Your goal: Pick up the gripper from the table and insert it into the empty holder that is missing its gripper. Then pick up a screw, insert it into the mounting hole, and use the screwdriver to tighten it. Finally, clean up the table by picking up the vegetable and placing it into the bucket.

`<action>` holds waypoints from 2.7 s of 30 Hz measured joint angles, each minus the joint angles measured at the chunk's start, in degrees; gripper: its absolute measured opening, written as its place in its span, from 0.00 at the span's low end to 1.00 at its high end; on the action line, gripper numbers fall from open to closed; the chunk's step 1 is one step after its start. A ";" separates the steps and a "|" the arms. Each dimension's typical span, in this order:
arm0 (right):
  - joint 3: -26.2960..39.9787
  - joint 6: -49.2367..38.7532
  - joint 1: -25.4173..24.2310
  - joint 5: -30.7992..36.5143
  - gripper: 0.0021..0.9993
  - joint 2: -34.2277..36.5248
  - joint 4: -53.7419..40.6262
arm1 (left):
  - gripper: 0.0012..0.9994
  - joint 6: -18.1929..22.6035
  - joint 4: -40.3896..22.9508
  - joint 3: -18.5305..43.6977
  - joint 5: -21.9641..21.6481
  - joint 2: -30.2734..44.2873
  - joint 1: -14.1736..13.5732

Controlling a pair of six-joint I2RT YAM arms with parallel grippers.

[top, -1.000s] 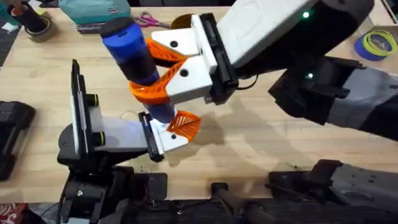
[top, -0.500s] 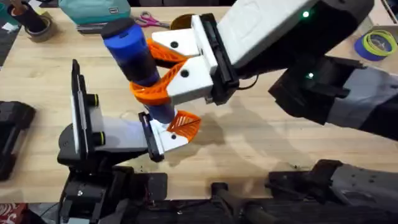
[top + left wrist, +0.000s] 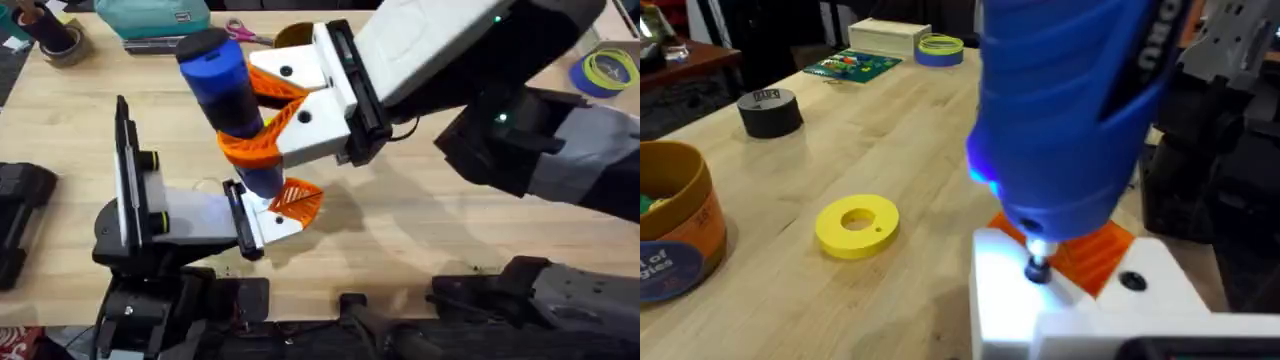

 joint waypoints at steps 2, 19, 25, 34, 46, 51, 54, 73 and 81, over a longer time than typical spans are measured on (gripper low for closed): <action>0.00 0.00 0.00 -0.01 0.02 0.00 -0.01 | 0.01 0.00 0.00 0.00 0.00 0.02 0.00; 0.00 -0.20 0.55 0.02 0.02 0.00 -0.09 | 0.01 0.02 0.02 0.00 0.02 0.02 0.00; 0.00 -0.17 0.55 0.32 0.02 0.00 -0.03 | 0.01 0.02 0.02 0.00 0.02 0.01 0.00; 0.00 0.07 0.55 1.09 0.02 0.00 -0.05 | 0.01 0.02 0.02 0.00 0.01 0.02 0.00; -0.01 0.09 0.55 1.16 0.02 0.00 -0.05 | 0.01 0.02 0.02 0.00 0.02 0.00 0.00; 0.00 0.09 0.55 1.16 0.02 0.00 -0.07 | 0.01 0.02 0.02 0.00 0.02 0.00 0.00; -0.02 0.09 0.55 1.16 0.02 0.00 -0.07 | 0.01 0.02 0.02 0.00 0.02 0.02 0.00; 12.98 -1.51 0.01 1.36 0.02 0.00 -15.17 | 0.01 0.02 0.02 0.00 -0.03 0.02 0.00; 22.02 -6.55 -0.02 4.63 0.02 0.00 -35.17 | 0.01 0.02 0.02 0.00 -0.04 -0.01 0.00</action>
